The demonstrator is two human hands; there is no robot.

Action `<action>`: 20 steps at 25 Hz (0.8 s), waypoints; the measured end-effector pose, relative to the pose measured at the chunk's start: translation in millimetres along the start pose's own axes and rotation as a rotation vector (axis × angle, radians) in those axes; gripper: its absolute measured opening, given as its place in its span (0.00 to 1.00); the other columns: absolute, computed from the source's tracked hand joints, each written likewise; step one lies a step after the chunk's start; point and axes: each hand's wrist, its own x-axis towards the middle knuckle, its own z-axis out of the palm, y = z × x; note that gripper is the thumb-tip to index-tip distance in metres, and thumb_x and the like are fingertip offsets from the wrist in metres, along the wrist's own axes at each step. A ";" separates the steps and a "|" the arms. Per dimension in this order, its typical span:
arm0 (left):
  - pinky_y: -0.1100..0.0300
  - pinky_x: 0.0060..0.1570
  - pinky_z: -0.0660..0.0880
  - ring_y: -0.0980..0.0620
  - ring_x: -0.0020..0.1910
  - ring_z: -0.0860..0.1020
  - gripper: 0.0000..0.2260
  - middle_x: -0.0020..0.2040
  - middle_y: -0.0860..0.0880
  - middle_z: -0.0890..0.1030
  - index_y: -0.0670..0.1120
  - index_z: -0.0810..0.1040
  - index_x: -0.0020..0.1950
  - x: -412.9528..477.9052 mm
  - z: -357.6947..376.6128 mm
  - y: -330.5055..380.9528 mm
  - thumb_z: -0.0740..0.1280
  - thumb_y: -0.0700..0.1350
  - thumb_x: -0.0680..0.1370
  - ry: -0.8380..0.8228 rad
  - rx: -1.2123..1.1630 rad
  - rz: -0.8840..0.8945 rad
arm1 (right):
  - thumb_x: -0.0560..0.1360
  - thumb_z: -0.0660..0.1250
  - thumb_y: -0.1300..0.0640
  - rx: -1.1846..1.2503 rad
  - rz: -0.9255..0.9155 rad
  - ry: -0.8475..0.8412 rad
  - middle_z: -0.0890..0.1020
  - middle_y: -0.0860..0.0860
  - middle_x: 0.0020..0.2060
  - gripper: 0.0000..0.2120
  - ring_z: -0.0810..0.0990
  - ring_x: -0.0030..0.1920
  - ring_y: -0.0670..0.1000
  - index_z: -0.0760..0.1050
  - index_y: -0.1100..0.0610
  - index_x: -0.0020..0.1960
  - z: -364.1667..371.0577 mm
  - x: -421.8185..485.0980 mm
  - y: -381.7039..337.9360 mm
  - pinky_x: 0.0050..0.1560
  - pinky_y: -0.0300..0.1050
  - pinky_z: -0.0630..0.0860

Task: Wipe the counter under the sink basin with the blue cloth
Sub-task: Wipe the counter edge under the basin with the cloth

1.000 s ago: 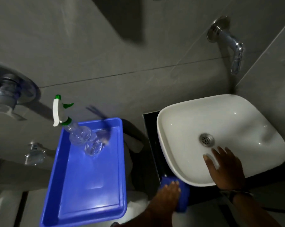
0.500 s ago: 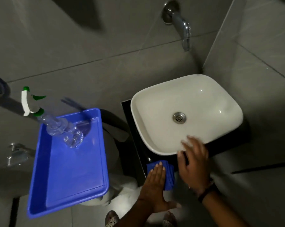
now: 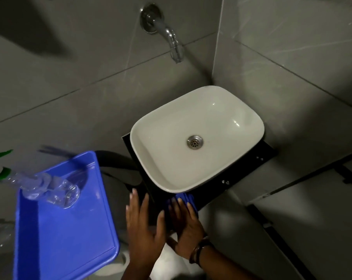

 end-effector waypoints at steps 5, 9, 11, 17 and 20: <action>0.48 0.78 0.41 0.40 0.80 0.45 0.44 0.80 0.36 0.46 0.38 0.49 0.79 99.9 36.4 73.2 0.51 0.67 0.74 -0.124 0.138 -0.050 | 0.68 0.57 0.30 0.095 0.048 0.108 0.63 0.55 0.76 0.45 0.57 0.77 0.59 0.56 0.55 0.77 2.7 -0.4 73.2 0.73 0.56 0.45; 0.43 0.77 0.50 0.37 0.78 0.53 0.48 0.78 0.32 0.53 0.34 0.52 0.78 123.3 63.5 57.3 0.48 0.71 0.72 -0.055 0.365 -0.160 | 0.71 0.55 0.30 0.011 0.133 0.061 0.69 0.55 0.73 0.41 0.62 0.75 0.57 0.65 0.57 0.73 -24.3 7.3 205.1 0.75 0.57 0.50; 0.43 0.76 0.51 0.36 0.78 0.55 0.48 0.78 0.32 0.55 0.34 0.53 0.77 123.4 71.3 45.2 0.49 0.72 0.73 -0.008 0.412 -0.143 | 0.72 0.55 0.30 0.006 0.271 0.130 0.67 0.54 0.74 0.40 0.59 0.77 0.56 0.63 0.56 0.74 -39.7 17.2 275.1 0.77 0.57 0.50; 0.44 0.77 0.50 0.39 0.79 0.53 0.48 0.79 0.35 0.53 0.36 0.50 0.78 123.7 77.7 40.8 0.49 0.73 0.74 -0.009 0.403 -0.118 | 0.71 0.55 0.29 0.069 0.533 0.243 0.56 0.52 0.78 0.44 0.50 0.79 0.52 0.54 0.55 0.77 -59.1 29.5 330.8 0.78 0.57 0.48; 0.44 0.77 0.49 0.39 0.79 0.52 0.48 0.79 0.35 0.52 0.36 0.49 0.78 121.6 75.2 45.4 0.46 0.73 0.74 -0.017 0.383 -0.116 | 0.68 0.62 0.30 0.307 0.483 0.394 0.61 0.56 0.76 0.45 0.55 0.78 0.57 0.61 0.59 0.75 -13.3 18.5 213.6 0.77 0.62 0.49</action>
